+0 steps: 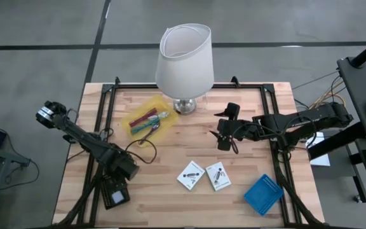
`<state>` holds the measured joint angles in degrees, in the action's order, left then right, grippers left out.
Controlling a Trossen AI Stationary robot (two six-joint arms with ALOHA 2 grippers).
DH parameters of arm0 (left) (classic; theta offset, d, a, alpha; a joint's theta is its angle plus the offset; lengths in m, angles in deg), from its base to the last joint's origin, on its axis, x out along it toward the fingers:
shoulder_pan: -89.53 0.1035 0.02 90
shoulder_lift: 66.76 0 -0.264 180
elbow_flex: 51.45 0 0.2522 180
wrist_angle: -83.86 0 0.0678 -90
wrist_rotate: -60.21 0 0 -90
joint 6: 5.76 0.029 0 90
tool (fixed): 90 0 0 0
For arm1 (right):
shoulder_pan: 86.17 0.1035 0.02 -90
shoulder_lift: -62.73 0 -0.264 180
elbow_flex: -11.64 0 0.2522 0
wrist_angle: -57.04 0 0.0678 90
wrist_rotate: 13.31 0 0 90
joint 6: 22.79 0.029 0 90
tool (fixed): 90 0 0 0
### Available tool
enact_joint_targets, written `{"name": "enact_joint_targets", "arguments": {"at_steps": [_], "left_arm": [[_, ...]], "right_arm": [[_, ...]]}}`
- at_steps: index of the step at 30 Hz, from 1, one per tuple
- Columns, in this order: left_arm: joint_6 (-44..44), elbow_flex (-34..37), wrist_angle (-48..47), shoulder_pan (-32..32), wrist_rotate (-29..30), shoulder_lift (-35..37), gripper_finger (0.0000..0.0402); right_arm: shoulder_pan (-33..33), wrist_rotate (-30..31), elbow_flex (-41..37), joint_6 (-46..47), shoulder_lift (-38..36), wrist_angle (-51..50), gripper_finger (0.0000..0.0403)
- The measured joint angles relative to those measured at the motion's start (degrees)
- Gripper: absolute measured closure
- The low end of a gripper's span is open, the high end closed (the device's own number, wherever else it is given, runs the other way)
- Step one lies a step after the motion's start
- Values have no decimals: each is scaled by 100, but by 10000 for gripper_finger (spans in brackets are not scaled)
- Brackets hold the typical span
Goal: Pick and place items into bin
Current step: Put the white card reader box into the blue bin
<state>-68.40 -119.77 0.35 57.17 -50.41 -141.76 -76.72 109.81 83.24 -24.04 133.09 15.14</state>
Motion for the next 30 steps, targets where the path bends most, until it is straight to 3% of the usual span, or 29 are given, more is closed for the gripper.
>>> {"name": "enact_joint_targets", "arguments": {"at_steps": [5,10,15,20,25,30], "left_arm": [[-91,-310,16,2,966,199,156],[-493,-612,38,2,2843,461,156],[-899,-663,275,4,5006,765,156],[-904,-661,652,11,6689,965,156],[-901,-658,820,15,7641,1049,156],[-727,-658,831,15,7816,1054,155]], "right_arm": [[0,-21,0,615,0,0,76],[-2,-535,0,2017,0,0,76],[2,-1439,-11,3747,159,-296,77],[7,-2929,-18,5487,560,-1261,77],[129,-4083,-62,6390,1212,-1897,77],[377,-4690,-79,6776,1884,-1885,77]]}}
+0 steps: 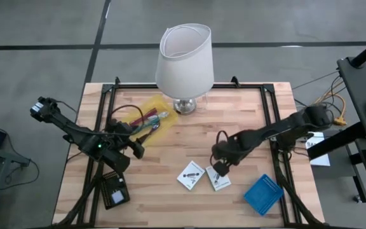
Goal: Pick and place items into bin
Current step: Put the white card reader box into the blue bin
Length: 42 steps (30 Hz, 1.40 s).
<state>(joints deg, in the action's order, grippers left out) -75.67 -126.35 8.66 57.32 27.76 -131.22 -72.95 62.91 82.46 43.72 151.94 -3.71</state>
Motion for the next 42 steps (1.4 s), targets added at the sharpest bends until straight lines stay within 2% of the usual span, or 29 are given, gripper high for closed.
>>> {"name": "enact_joint_targets", "arguments": {"at_steps": [5,13,16,34,42], "left_arm": [[175,12,2,0,-1,2,155],[482,33,-28,0,1,11,155],[559,37,-28,0,1,11,155],[639,39,-40,0,1,44,155],[639,39,-40,0,1,44,155]], "right_arm": [[377,115,5,399,407,140,77],[801,1295,9,1420,658,150,78],[852,1525,9,1681,658,155,78],[869,1377,-244,2097,660,335,78],[891,1298,-319,2178,660,866,78]]}}
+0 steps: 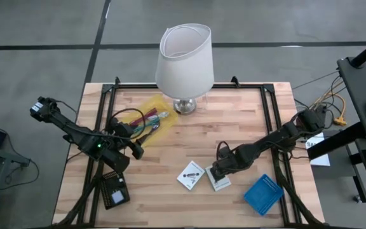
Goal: Pick and place items into bin
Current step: Put the white card reader box into the blue bin
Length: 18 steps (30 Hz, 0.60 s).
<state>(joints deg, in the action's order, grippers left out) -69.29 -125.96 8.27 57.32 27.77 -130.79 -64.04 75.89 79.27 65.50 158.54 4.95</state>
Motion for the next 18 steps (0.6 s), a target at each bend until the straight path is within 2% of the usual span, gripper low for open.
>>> {"name": "enact_joint_targets", "arguments": {"at_steps": [18], "left_arm": [[140,0,3,0,0,0,155]], "right_arm": [[85,-120,-226,155,-2,75,78]]}}
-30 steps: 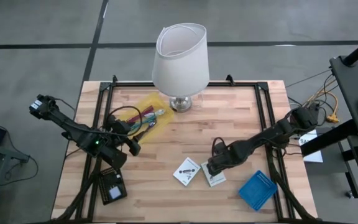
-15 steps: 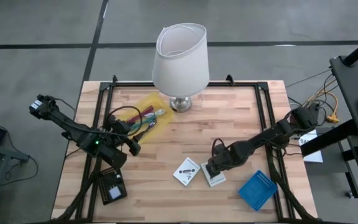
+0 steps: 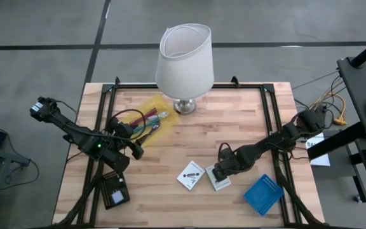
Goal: Pick and place items into bin
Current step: Put the white card reader box into the blue bin
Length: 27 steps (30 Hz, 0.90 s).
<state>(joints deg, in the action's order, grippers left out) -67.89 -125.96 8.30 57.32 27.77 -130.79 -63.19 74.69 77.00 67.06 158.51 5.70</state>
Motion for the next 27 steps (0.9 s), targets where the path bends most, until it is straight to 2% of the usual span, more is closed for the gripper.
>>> {"name": "enact_joint_targets", "arguments": {"at_steps": [4,7,21,24,27], "left_arm": [[2,0,0,0,0,0,155],[2,0,2,0,0,0,155],[7,0,-7,0,0,0,155],[7,0,-7,0,0,0,155],[7,0,-9,0,-3,0,155]], "right_arm": [[0,4,-85,124,-3,143,82],[0,-66,-136,139,65,242,107],[-2,-511,-126,-331,184,482,335],[-2,-577,-136,-354,124,488,369],[-1,-577,-156,-336,-6,493,386]]}}
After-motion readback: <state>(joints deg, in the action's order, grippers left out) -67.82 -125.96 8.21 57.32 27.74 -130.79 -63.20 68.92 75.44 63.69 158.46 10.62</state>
